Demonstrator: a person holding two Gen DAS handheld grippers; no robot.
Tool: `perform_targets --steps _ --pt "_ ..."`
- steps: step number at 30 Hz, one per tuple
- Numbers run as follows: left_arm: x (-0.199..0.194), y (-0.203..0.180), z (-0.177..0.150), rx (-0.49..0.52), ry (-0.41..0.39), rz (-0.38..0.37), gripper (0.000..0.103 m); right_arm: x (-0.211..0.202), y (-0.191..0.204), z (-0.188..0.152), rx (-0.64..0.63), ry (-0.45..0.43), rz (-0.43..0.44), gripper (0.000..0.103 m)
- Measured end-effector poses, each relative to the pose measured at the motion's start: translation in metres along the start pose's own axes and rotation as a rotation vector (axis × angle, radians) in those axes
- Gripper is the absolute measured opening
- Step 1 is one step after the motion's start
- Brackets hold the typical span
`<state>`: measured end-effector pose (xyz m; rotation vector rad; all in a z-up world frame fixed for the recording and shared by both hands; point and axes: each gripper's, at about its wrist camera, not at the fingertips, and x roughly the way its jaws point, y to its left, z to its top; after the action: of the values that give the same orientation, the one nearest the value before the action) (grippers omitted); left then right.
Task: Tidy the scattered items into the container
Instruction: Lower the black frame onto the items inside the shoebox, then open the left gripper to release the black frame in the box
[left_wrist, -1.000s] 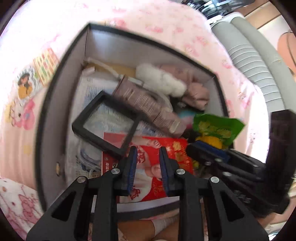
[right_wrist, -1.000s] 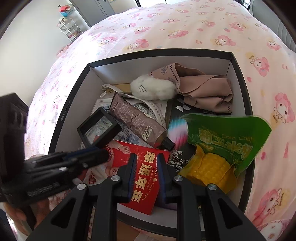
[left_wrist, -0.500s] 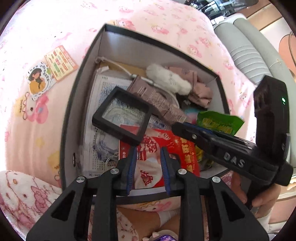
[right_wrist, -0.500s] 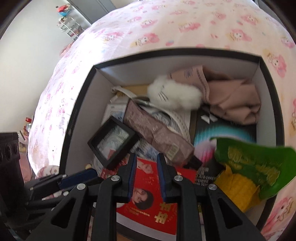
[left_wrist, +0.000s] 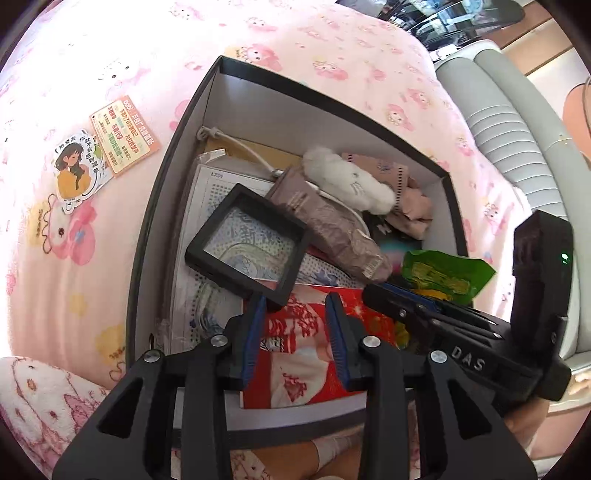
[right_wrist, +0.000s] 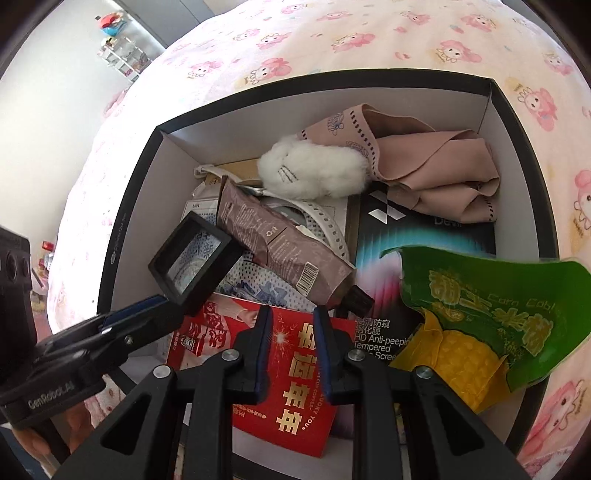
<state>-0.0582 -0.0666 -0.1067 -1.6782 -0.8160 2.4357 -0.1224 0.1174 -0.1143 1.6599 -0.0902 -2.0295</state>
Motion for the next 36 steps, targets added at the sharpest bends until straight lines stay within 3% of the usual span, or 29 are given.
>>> perform_targets --steps 6,8,12,16,22,24,29,33,36 --pt "0.006 -0.005 0.003 0.012 0.012 -0.023 0.032 -0.007 -0.003 -0.002 0.010 -0.008 0.064 0.019" --pt "0.008 -0.011 0.006 0.022 0.027 -0.063 0.032 -0.007 -0.008 -0.003 0.025 -0.009 0.056 0.019" --pt "0.008 -0.027 0.010 0.074 0.013 -0.067 0.035 -0.011 -0.006 -0.001 0.043 -0.025 0.046 0.019" --pt "0.034 -0.019 0.024 0.010 0.067 -0.069 0.032 -0.016 -0.007 0.002 0.046 -0.039 0.043 0.019" --pt "0.034 -0.007 0.045 -0.051 0.018 0.009 0.031 -0.020 -0.015 0.001 0.059 -0.065 0.019 0.019" --pt "0.031 -0.001 0.048 -0.072 0.020 -0.016 0.031 -0.020 -0.014 0.001 0.057 -0.067 0.020 0.019" --pt "0.001 0.000 0.036 -0.022 -0.044 -0.077 0.032 -0.019 -0.006 0.002 0.042 -0.077 0.027 0.019" --pt "-0.004 0.000 0.021 0.016 -0.070 -0.007 0.032 -0.024 0.000 -0.001 0.019 -0.092 0.024 0.019" --pt "-0.004 0.003 0.013 0.009 -0.044 -0.043 0.032 -0.021 0.007 -0.004 -0.008 -0.080 0.005 0.019"
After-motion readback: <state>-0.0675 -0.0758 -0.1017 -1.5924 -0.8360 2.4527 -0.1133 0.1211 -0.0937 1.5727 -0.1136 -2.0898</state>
